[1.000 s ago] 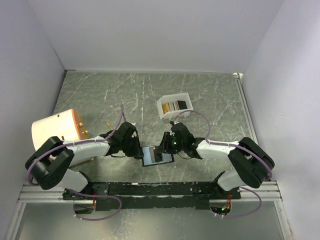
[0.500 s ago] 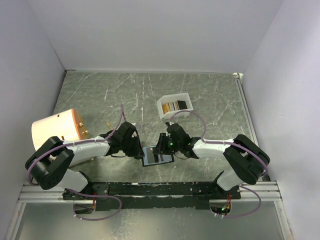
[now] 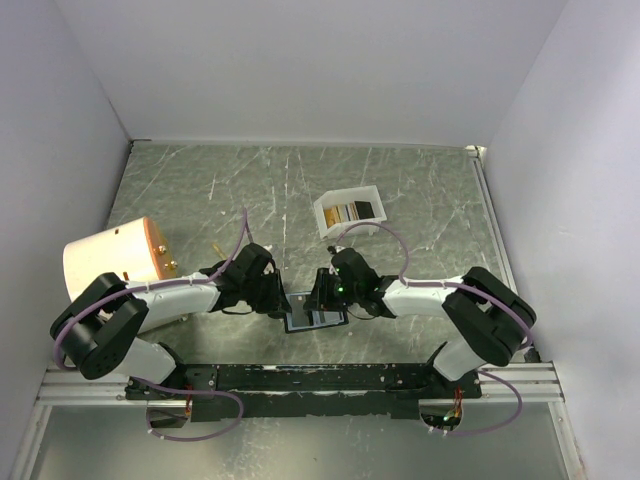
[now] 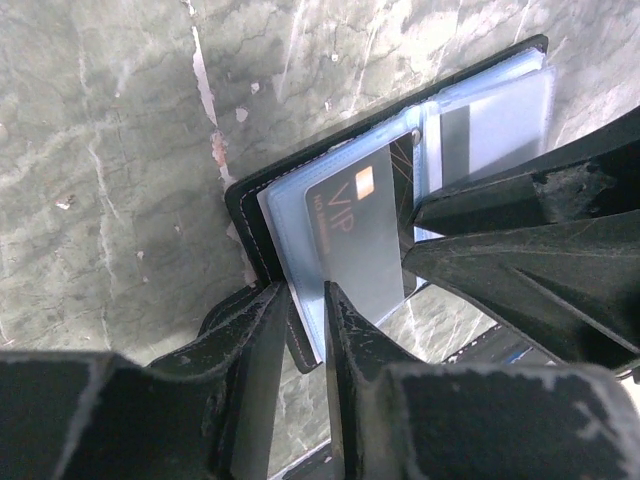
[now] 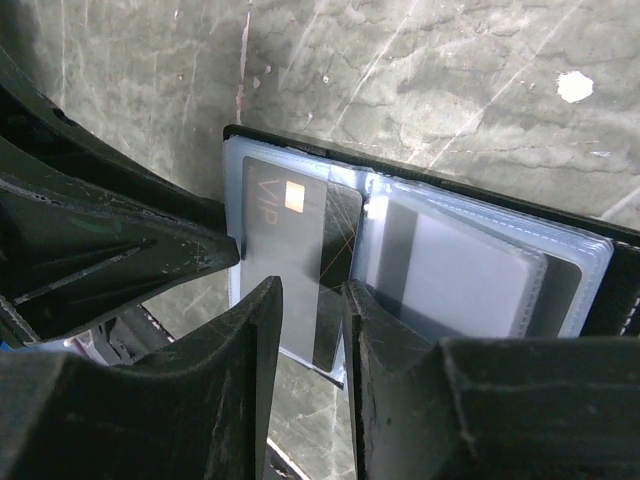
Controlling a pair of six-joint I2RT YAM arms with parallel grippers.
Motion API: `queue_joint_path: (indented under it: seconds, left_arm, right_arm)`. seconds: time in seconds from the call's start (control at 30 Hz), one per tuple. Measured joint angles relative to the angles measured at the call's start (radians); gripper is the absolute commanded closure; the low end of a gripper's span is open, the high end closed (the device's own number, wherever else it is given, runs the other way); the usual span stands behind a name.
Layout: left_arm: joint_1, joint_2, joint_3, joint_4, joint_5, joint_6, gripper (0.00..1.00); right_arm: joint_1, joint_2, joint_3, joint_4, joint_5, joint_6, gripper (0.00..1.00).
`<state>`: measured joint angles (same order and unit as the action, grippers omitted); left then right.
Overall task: Put the credit cards into the card holder
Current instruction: Insert the credit card into the card holder.
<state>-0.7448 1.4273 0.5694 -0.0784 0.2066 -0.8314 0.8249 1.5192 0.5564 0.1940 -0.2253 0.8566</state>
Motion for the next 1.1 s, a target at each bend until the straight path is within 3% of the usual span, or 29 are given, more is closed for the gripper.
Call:
queue_joint_path:
  seconds: [0.67,0.93,1.1]
  left_arm:
    - [0.000,0.000,0.000,0.005,0.006,0.000,0.63]
    - [0.000,-0.008,0.002,0.003,0.006,-0.001,0.53]
    - [0.000,-0.060,0.014,-0.072,-0.032,0.013,0.40]
  right_arm:
    - [0.008,0.008,0.000,0.035,-0.055,-0.026,0.75]
    - [0.008,0.003,0.039,-0.056,-0.026,-0.081,0.67]
    - [-0.002,-0.041,0.148,-0.211,0.074,-0.156,0.62]
